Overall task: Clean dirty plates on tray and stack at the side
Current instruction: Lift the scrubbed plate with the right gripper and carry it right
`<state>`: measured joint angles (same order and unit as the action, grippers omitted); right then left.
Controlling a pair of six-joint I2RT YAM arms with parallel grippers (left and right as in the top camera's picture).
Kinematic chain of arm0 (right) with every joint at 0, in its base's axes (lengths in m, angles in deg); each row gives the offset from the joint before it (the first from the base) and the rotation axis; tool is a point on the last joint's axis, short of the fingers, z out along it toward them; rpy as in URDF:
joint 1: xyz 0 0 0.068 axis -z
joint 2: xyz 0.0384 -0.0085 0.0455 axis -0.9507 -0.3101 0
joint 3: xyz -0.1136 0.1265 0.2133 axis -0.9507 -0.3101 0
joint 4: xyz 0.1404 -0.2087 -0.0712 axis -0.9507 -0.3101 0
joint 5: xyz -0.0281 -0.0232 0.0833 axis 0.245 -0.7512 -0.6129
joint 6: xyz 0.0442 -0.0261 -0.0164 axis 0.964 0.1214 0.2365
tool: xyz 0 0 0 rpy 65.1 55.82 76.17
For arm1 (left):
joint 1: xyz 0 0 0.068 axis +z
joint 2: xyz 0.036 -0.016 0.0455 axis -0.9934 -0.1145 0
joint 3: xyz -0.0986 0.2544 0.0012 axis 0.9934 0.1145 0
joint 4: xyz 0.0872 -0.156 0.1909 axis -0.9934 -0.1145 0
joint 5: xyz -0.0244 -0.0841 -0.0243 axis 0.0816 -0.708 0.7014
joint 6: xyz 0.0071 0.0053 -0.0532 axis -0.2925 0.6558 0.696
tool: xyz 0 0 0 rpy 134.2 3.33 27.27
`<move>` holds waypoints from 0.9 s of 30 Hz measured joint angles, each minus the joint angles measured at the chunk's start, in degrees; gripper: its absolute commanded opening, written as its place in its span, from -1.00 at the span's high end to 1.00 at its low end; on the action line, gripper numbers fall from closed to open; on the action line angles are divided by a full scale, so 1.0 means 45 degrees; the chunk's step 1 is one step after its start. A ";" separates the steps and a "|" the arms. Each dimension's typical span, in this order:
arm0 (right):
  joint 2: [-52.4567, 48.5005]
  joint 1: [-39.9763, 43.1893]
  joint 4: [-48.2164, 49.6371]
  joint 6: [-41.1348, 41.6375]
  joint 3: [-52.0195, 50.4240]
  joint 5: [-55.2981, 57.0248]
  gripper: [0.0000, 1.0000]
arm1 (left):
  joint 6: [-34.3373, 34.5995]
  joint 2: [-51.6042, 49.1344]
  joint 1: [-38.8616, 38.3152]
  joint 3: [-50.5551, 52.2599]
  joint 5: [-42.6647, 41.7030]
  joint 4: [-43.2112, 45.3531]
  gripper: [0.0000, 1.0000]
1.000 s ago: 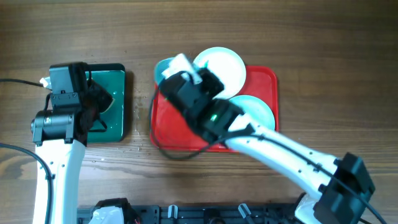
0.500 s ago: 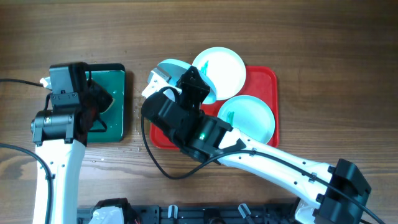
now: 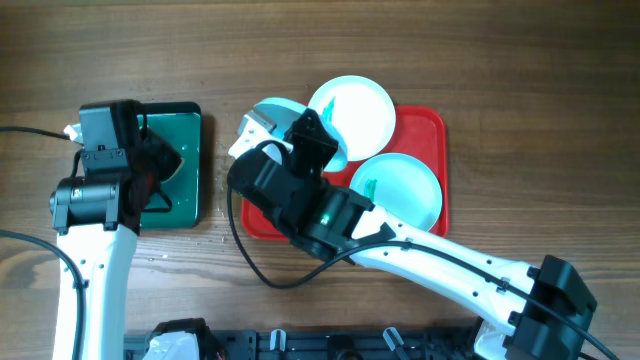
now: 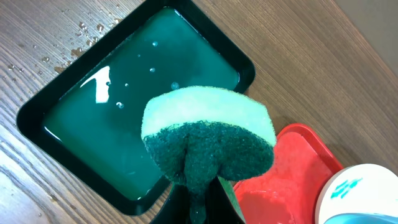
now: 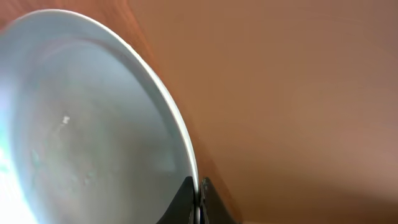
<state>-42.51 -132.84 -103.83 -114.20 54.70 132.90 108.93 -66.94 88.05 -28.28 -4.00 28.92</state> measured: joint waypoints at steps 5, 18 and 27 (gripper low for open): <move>0.0005 0.1515 -0.0991 0.3089 0.0029 -0.2535 0.91 | 0.0000 0.0000 0.0000 0.0000 0.0000 -0.0044 0.92; 0.0500 -0.0374 0.1311 -0.3415 0.0034 -0.0699 0.91 | 0.0000 0.0000 0.0000 0.0000 0.0000 -0.0034 0.92; 0.0505 -0.1098 0.2215 -0.6805 0.0034 0.0379 0.91 | 0.0000 0.0000 0.0000 0.0000 0.0000 -0.0044 0.92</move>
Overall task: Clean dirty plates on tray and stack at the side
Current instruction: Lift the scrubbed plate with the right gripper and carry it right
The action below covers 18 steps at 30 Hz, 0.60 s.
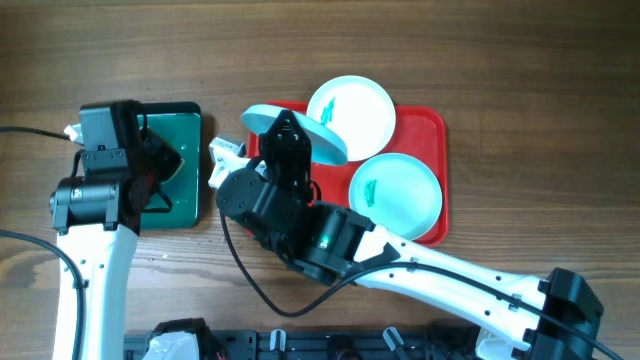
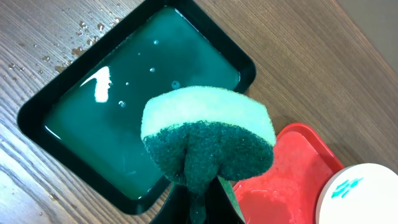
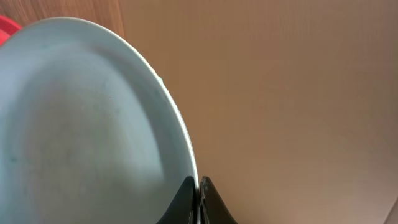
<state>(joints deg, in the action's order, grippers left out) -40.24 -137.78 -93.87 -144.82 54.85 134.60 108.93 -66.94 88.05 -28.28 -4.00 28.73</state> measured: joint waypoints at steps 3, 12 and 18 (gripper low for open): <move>0.0000 -0.0005 0.0000 0.0257 0.0000 0.0000 0.92 | 0.0000 0.0000 0.0000 0.0000 0.0000 -0.0034 0.92; 0.0010 0.2516 -0.3560 0.8378 0.0073 -0.4299 0.91 | 0.0000 0.0000 0.0000 0.0000 -0.0005 -0.0049 0.92; 0.0010 0.8451 -0.4269 1.3872 0.0073 -0.9330 0.91 | 0.0000 0.0000 0.0000 0.0000 -0.0005 -0.0078 0.92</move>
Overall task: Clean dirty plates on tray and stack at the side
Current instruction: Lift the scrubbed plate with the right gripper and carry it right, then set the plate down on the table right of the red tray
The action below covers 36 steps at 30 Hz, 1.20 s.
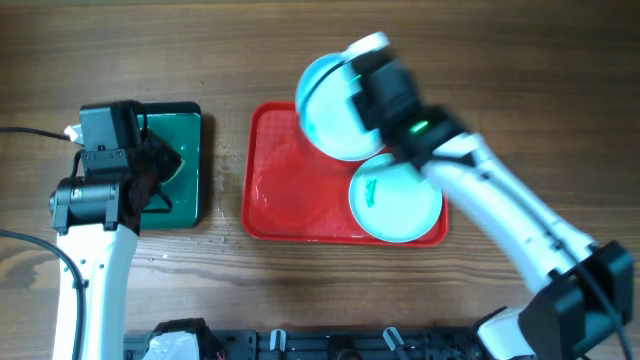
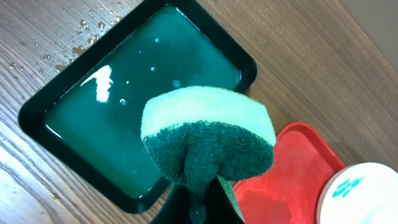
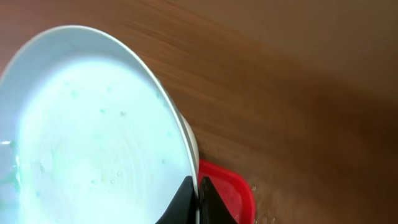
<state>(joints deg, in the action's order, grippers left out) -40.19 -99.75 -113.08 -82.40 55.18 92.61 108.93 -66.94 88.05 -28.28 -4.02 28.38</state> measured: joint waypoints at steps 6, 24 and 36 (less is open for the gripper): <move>0.0000 0.6271 -0.0136 0.1248 -0.0092 -0.5867 0.91 | 0.0000 -0.0010 0.0000 0.0000 -0.0039 -0.0180 0.92; -0.1647 1.1453 0.2176 0.2312 -0.3143 -0.6212 -0.22 | 0.0000 -0.0010 0.0000 0.0000 -0.0044 -0.0253 0.92; -0.1666 0.8937 0.3419 0.2715 -0.3186 -0.9836 -0.20 | 0.0000 -0.0010 0.0000 0.0000 -0.0044 -0.0253 0.92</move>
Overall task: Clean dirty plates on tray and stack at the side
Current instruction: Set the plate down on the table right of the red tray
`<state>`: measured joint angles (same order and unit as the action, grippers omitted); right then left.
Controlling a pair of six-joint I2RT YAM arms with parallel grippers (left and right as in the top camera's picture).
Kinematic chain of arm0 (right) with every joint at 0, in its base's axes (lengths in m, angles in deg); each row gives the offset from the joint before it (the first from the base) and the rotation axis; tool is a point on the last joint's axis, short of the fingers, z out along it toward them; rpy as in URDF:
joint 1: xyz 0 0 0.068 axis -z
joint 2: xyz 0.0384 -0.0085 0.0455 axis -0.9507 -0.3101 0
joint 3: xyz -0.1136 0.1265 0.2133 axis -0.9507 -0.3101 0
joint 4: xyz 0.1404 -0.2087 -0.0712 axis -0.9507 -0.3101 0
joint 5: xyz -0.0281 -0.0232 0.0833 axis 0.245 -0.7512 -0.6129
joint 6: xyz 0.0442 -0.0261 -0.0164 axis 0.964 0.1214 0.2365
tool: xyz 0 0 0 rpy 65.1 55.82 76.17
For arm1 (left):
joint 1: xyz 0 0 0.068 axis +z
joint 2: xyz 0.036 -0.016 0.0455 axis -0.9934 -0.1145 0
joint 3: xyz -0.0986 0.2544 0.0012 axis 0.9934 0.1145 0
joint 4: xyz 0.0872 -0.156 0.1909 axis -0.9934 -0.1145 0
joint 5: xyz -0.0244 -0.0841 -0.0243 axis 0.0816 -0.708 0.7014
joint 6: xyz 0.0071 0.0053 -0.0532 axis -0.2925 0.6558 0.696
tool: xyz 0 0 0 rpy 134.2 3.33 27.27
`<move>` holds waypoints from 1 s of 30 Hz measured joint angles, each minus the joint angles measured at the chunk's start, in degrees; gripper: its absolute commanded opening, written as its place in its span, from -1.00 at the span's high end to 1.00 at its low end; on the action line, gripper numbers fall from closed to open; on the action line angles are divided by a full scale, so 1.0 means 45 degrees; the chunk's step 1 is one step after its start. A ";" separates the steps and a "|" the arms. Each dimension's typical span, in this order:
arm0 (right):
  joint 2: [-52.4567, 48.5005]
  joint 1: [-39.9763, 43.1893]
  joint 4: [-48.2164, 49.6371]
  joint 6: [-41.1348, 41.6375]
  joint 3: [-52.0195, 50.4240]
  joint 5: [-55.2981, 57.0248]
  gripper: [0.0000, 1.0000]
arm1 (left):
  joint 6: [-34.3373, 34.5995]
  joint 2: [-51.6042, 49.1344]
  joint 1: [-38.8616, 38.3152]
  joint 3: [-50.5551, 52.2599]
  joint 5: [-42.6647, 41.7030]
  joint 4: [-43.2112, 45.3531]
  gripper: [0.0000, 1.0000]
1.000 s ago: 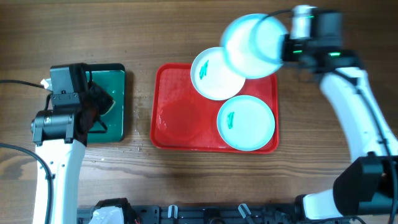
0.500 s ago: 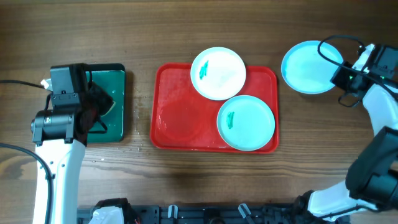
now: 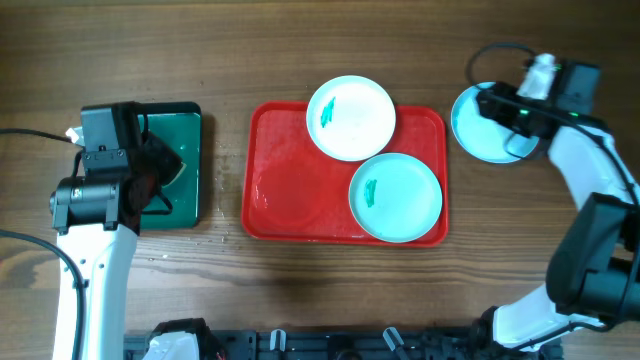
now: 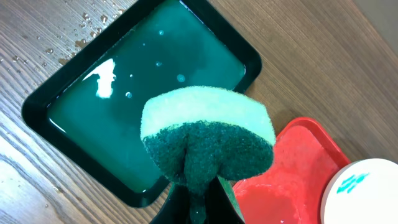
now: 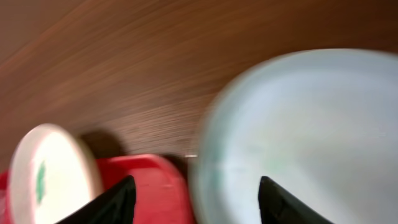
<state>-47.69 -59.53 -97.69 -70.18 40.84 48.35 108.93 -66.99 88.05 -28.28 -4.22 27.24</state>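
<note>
The red tray [image 3: 290, 180] holds a white plate [image 3: 350, 118] at the back and a light-blue plate [image 3: 395, 197] at the front right, each with a green smear. A third light-blue plate [image 3: 475, 135], without smear, lies flat on the table to the right of the tray. My right gripper [image 3: 497, 108] hovers over it, open, fingers [image 5: 118, 199] wide apart, the plate [image 5: 298, 124] blurred beneath. My left gripper [image 4: 198, 199] is shut on a green-and-yellow sponge [image 4: 208, 140], held above the basin.
A black basin [image 3: 197, 160] of green water sits at the left, with water drops on the wood beside it [image 4: 87, 28]. The tray's left half is wet and carries no plate. A cable runs off the left edge [image 3: 30, 130].
The light-blue plate, gripped on edge over the back of the tray, now lies on the table right of the tray. My right gripper has opened above it. The left arm is still.
My right gripper held the light-blue plate on edge at the tray's left end, near the basin, at both first moments. Then it held it over the tray's back. Now the plate rests right of the tray, released. My left gripper kept the sponge over the basin throughout.
</note>
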 measured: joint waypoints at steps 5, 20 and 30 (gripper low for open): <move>0.0000 -0.3322 0.0257 0.1423 0.0000 0.1171 -0.20 | 0.0000 0.0000 0.0000 0.0000 -0.0107 0.0000 0.92; -0.2492 -0.6640 0.1768 0.2642 -0.0005 0.6105 0.24 | 0.0000 0.0000 0.0000 0.0000 -0.0189 0.0005 0.92; -0.2594 -0.6737 0.2395 0.2657 0.0024 0.4954 0.91 | 0.0000 -0.0010 0.0000 0.0000 -0.0189 0.0000 0.92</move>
<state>-59.36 -89.85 -86.92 -58.23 40.95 70.65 108.93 -67.03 88.05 -28.28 -5.07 27.24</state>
